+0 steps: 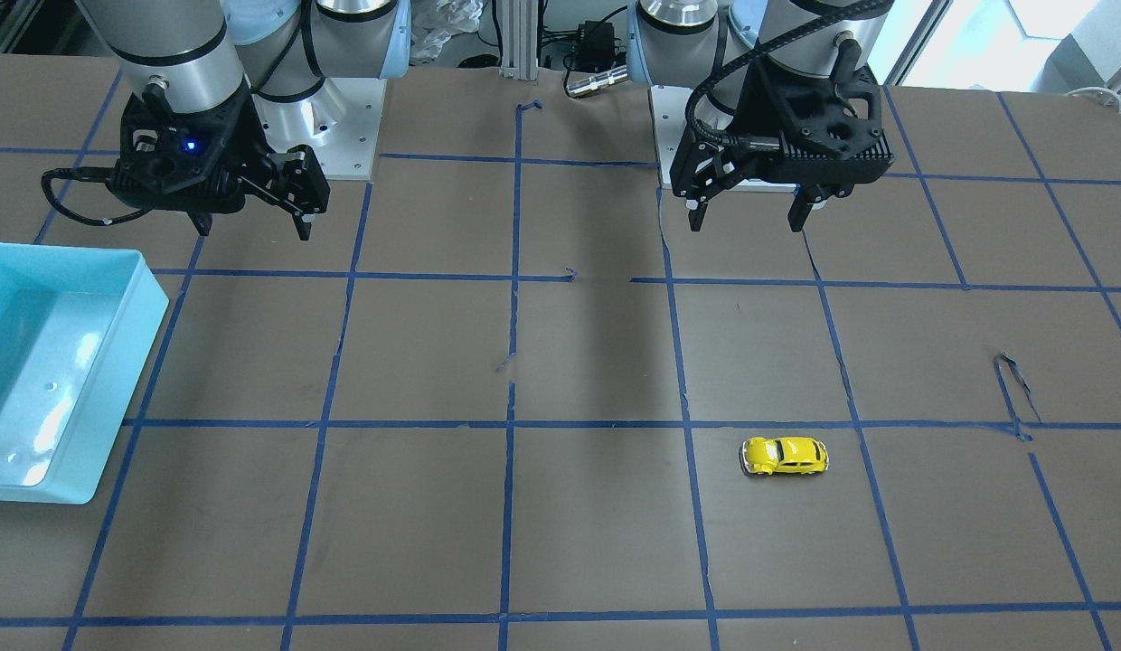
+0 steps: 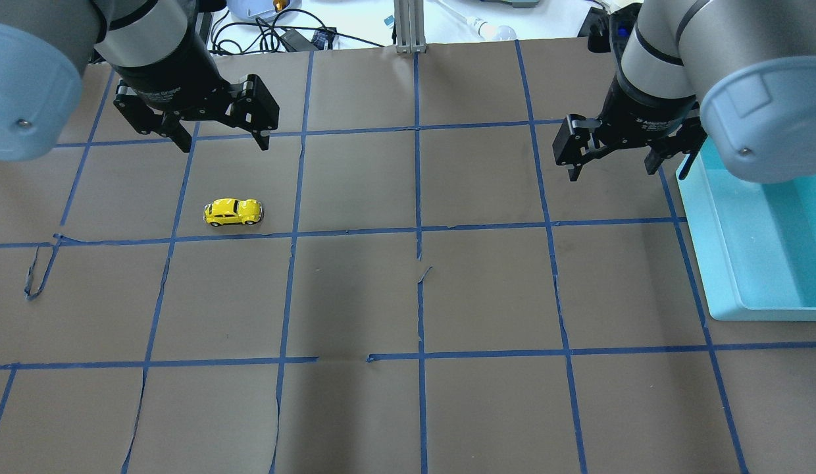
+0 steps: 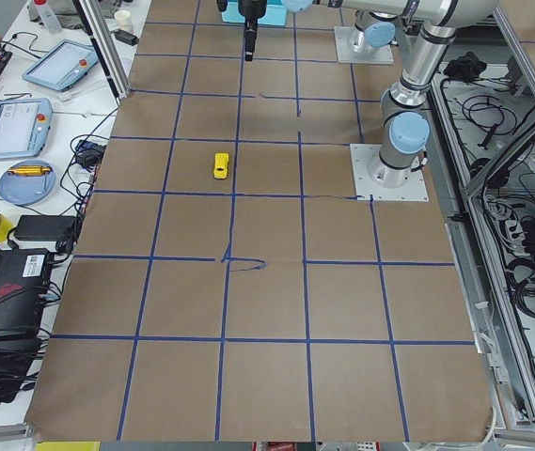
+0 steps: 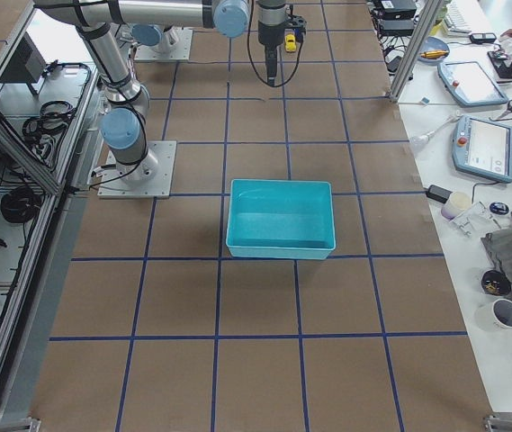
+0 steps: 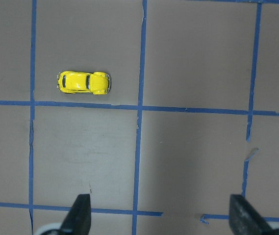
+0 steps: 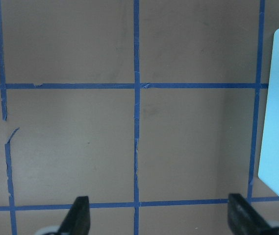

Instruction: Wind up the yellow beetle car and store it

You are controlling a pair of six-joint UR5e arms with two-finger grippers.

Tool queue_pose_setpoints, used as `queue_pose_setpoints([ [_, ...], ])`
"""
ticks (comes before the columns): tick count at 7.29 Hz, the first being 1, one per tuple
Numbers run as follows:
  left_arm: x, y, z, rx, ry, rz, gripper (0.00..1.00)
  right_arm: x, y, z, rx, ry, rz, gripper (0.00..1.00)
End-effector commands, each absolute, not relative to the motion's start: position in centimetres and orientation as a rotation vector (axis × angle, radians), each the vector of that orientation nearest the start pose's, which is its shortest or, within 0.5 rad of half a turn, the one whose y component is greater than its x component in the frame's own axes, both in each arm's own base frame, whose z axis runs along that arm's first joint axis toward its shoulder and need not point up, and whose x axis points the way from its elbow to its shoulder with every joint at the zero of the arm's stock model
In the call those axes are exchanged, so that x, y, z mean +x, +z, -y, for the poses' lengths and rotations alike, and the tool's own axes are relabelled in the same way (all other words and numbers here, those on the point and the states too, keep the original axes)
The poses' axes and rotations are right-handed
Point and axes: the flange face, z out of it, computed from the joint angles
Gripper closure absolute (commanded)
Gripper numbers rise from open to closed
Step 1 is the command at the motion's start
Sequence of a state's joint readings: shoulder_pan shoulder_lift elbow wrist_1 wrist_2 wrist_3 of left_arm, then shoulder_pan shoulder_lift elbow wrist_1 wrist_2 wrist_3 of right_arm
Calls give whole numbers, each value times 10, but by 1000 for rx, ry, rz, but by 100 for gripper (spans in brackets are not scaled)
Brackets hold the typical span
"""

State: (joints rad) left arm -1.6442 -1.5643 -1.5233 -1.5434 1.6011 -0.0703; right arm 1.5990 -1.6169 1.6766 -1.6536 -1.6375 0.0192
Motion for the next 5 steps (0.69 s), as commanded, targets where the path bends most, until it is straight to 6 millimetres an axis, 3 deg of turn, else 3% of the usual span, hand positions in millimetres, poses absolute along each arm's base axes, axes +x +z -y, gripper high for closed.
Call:
queue_pose_setpoints([
  [1, -160, 519, 490, 45, -132, -3194, 0, 140, 467, 469, -16, -32, -3210, 0],
  [5, -155, 520, 488, 44, -133, -3183, 0, 138, 466, 471, -9, -37, -3213, 0],
])
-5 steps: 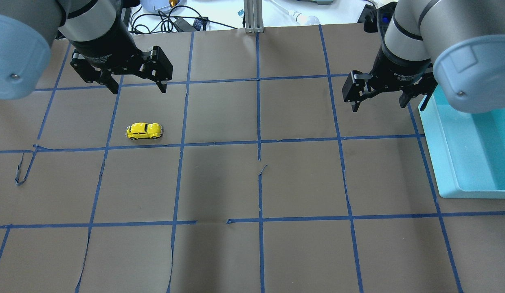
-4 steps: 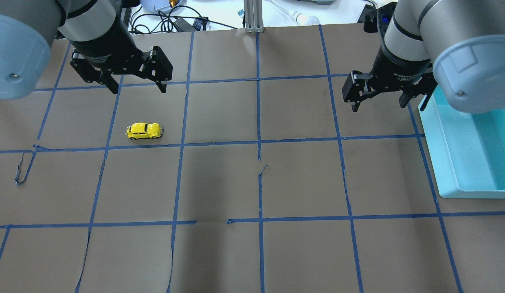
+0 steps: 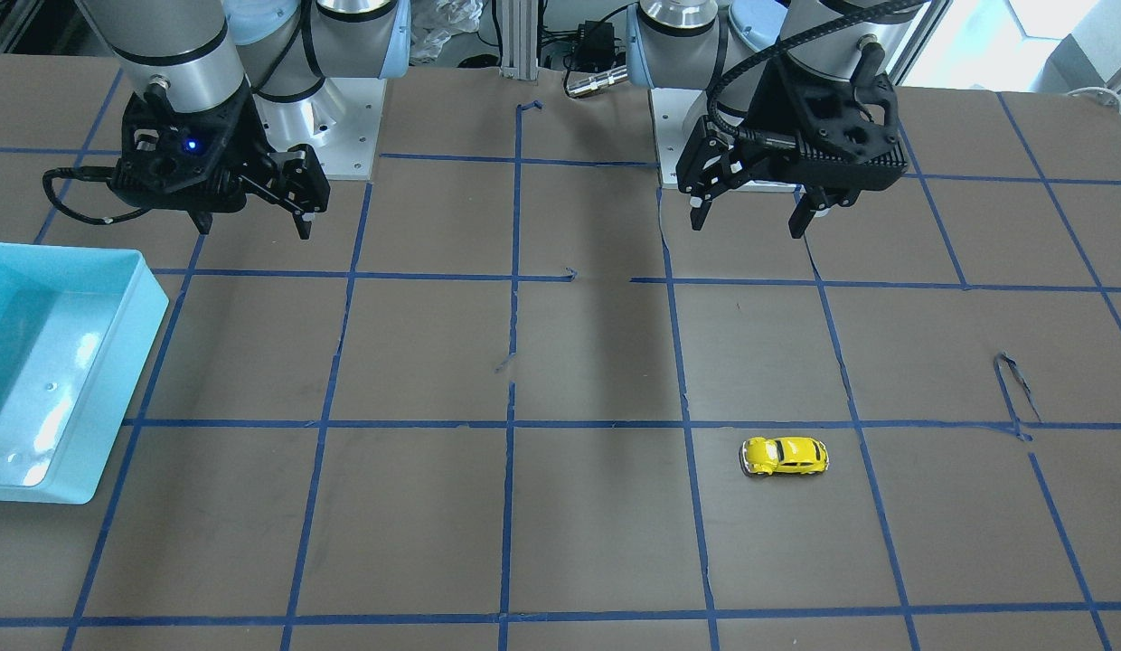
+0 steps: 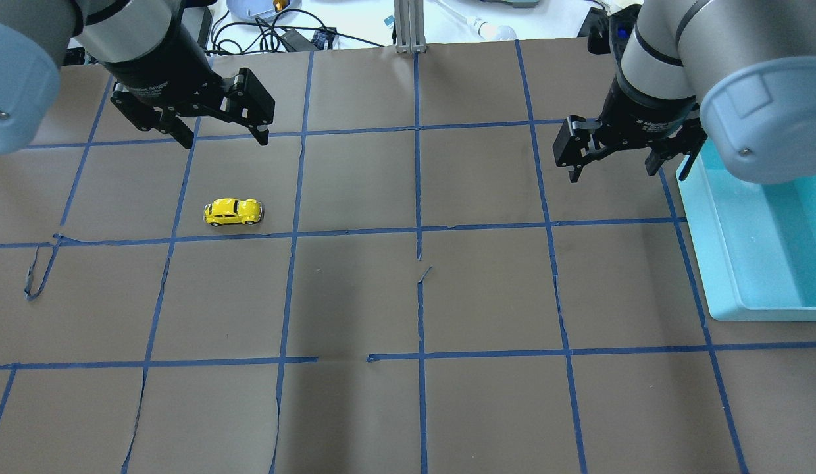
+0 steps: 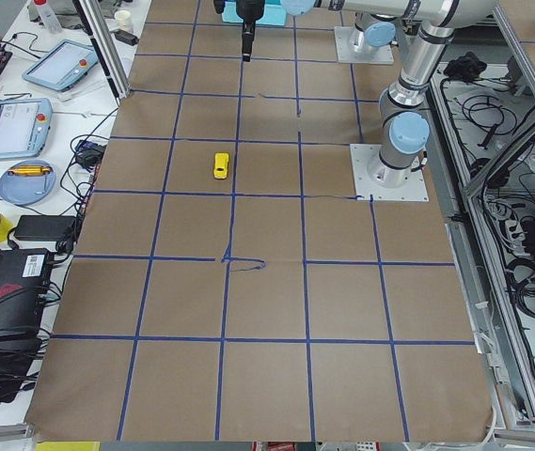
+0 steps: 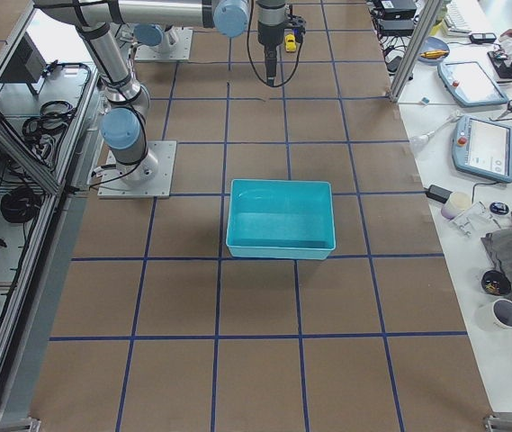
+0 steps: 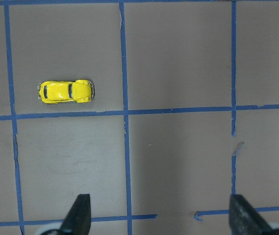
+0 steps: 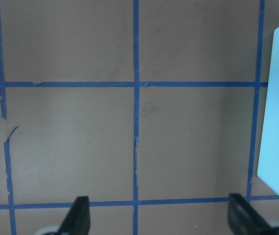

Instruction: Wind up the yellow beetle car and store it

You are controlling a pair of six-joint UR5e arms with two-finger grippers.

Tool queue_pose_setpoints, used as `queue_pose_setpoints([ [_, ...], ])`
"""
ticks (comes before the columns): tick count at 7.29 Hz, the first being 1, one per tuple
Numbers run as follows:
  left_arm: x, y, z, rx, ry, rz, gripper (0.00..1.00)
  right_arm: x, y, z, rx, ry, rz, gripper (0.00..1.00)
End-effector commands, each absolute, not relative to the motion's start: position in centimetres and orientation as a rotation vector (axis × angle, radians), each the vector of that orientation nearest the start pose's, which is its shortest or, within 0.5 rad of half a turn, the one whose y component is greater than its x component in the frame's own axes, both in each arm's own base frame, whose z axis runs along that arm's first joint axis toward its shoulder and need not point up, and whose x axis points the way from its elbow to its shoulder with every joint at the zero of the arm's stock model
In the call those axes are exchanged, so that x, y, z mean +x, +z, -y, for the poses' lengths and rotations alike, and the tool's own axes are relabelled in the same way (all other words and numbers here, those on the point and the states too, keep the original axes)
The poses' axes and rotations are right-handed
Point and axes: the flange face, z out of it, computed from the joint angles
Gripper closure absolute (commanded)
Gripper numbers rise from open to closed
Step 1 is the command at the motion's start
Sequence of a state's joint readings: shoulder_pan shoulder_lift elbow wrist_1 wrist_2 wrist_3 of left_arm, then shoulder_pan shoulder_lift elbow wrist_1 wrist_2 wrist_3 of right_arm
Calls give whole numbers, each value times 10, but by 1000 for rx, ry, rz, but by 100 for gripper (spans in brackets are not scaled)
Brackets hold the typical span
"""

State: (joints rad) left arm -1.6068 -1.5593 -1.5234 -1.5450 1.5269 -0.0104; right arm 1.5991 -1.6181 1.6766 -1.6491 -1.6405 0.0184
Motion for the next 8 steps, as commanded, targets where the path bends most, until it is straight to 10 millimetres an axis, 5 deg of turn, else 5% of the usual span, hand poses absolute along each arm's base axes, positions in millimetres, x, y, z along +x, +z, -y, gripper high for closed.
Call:
queue_pose_setpoints([
  [1, -155, 521, 488, 47, -135, -3183, 0, 139, 467, 469, -13, -37, -3214, 0],
  [8, -155, 519, 488, 54, -126, -3182, 0, 136, 469, 472, -10, -61, -3217, 0],
])
